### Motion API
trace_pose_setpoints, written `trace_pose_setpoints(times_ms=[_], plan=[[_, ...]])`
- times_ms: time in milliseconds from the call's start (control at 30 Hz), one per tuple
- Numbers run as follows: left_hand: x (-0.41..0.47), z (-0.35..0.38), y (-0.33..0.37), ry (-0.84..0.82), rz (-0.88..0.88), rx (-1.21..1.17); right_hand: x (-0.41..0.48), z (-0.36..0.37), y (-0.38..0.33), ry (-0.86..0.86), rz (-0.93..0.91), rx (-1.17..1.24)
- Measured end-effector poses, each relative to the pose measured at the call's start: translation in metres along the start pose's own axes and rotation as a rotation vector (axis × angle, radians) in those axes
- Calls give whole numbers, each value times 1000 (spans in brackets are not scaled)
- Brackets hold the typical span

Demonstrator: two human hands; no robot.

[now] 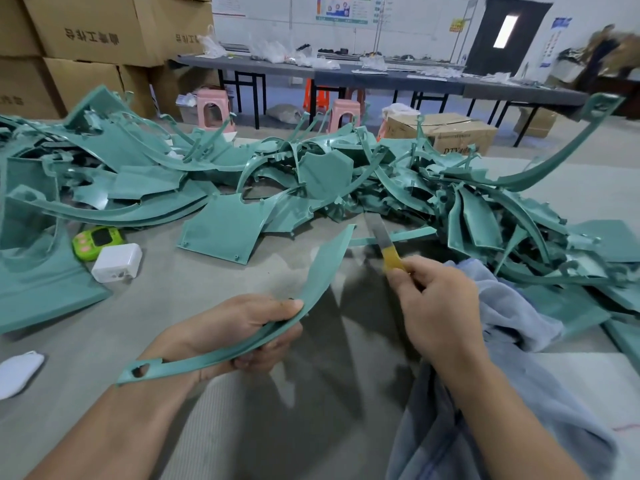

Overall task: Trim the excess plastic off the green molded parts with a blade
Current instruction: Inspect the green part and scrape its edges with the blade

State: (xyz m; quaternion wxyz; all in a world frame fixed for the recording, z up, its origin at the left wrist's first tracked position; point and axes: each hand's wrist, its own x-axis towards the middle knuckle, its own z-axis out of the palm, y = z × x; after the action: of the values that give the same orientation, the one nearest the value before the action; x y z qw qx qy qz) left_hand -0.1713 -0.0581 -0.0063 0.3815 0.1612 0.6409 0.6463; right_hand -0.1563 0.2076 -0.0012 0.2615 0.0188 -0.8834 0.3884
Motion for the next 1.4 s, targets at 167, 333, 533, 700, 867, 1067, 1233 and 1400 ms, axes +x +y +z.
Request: trace_pose_setpoints(times_ms=[167, 333, 533, 700, 867, 1067, 1233, 1400], plan=[[0, -2, 0, -37, 0, 14, -22, -6, -17, -357, -198, 162], [4, -1, 0, 22, 11, 49, 1, -6, -11, -42, 43, 121], [7, 5, 3, 60, -26, 41, -11, 5, -11, -227, -15, 74], [22, 18, 7, 586, 22, 323, -3, 5, -13, -166, 324, 412], [40, 25, -4, 1067, 292, 131, -28, 21, -42, -479, 650, 921], [32, 27, -3, 1441, 443, 499, -34, 18, -56, -753, 820, 1174], [36, 30, -3, 1201, 524, 256, -35, 23, -55, -629, 854, 1294], [38, 32, -8, 712, 347, 277, -15, 6, -38, -249, 445, 852]])
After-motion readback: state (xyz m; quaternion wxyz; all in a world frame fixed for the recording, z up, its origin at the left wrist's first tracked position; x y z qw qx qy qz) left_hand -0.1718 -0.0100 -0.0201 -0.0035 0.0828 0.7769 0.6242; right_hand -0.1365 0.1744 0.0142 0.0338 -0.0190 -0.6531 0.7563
